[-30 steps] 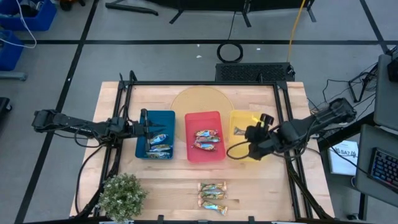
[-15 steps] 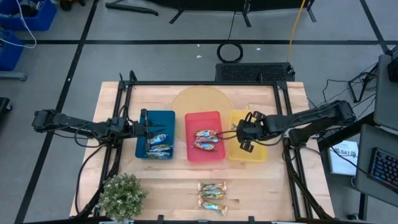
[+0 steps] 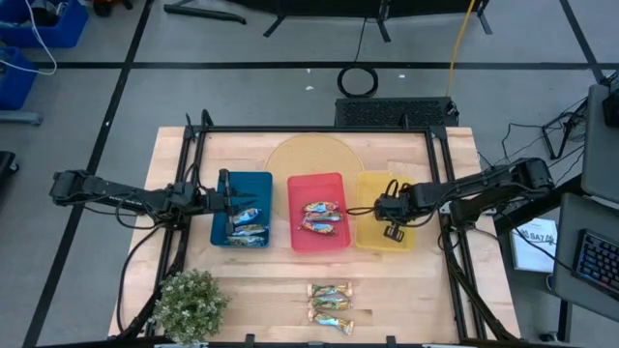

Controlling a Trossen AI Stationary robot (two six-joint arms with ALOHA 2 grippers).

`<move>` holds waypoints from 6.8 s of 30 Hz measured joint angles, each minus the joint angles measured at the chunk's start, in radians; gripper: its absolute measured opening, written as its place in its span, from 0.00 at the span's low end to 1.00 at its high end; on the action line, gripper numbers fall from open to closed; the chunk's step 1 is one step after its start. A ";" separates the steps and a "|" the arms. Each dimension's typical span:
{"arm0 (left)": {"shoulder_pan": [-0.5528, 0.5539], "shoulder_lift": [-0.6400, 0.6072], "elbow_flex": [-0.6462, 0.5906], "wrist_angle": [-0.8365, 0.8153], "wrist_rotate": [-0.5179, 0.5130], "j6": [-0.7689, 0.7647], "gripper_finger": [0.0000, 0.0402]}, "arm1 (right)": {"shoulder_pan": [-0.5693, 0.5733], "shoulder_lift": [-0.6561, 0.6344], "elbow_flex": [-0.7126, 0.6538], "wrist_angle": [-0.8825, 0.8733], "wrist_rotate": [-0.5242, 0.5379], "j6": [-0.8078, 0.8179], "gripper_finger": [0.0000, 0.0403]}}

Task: Pick and place Granola Bars by type
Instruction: Put the yellow granola bar into the yellow bin

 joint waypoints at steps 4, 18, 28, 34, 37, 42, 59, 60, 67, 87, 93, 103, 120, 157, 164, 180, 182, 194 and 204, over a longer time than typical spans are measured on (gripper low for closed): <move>0.000 0.000 0.000 0.000 0.000 0.000 0.16 | 0.000 0.000 -0.012 0.010 0.000 0.029 0.14; 0.000 0.000 0.000 -0.010 0.000 -0.004 0.16 | 0.006 -0.031 0.087 0.010 0.023 -0.008 0.44; 0.000 0.000 0.000 -0.016 -0.001 -0.007 0.16 | 0.185 0.012 0.371 0.034 0.113 -0.033 0.37; 0.000 0.001 0.000 -0.023 -0.002 -0.039 0.16 | 0.349 0.232 0.593 0.081 0.184 -0.004 0.35; 0.000 0.001 0.000 -0.023 -0.002 -0.058 0.16 | 0.409 0.372 0.710 0.079 0.180 0.027 0.35; 0.000 0.001 0.000 -0.022 -0.002 -0.064 0.16 | 0.474 0.561 0.855 0.076 0.097 0.059 0.35; -0.003 0.001 0.016 -0.045 -0.008 -0.067 0.16 | 0.541 0.660 0.834 0.091 0.029 0.092 0.35; -0.009 0.002 0.041 -0.082 -0.017 -0.090 0.16 | 0.541 0.660 0.833 0.086 0.061 0.085 0.35; -0.109 0.121 0.282 -0.465 -0.111 -0.217 0.16 | 0.578 0.596 0.832 -0.016 0.345 -0.040 0.35; -0.394 0.832 0.746 -0.397 -0.177 -0.255 0.16 | 0.464 -0.319 -0.016 0.581 0.472 -0.361 0.02; -0.413 1.066 0.943 -0.405 -0.128 -0.391 0.22 | 0.425 -0.433 -0.224 0.841 0.469 -0.426 0.01; -0.426 1.418 1.390 -0.736 -0.072 -0.615 0.54 | 0.451 -0.422 -0.315 0.955 0.468 -0.392 0.00; -0.382 1.595 1.519 -0.933 -0.021 -0.704 0.57 | 0.509 -0.423 -0.328 0.965 0.468 -0.364 0.00; -0.158 1.217 1.518 -0.827 -0.139 -0.384 0.07 | 0.642 -0.423 -0.327 1.080 0.424 -0.455 0.00; 0.081 1.282 1.519 -0.679 0.183 -0.404 0.07 | 0.714 -0.423 -0.327 1.182 0.402 -0.557 0.00; 0.148 1.672 1.703 -0.434 0.399 -0.362 0.10 | 0.729 -0.423 -0.327 1.225 0.476 -0.679 0.00; 0.151 1.711 1.746 -0.470 0.405 -0.352 0.12 | 0.729 -0.423 -0.327 1.224 0.476 -0.679 0.00; 0.149 1.762 1.806 -0.580 0.435 -0.298 0.19 | 0.729 -0.429 -0.327 1.227 0.476 -0.687 0.00; 0.149 1.731 1.805 -0.637 0.470 -0.301 0.52 | 0.729 -0.429 -0.327 1.231 0.475 -0.687 0.00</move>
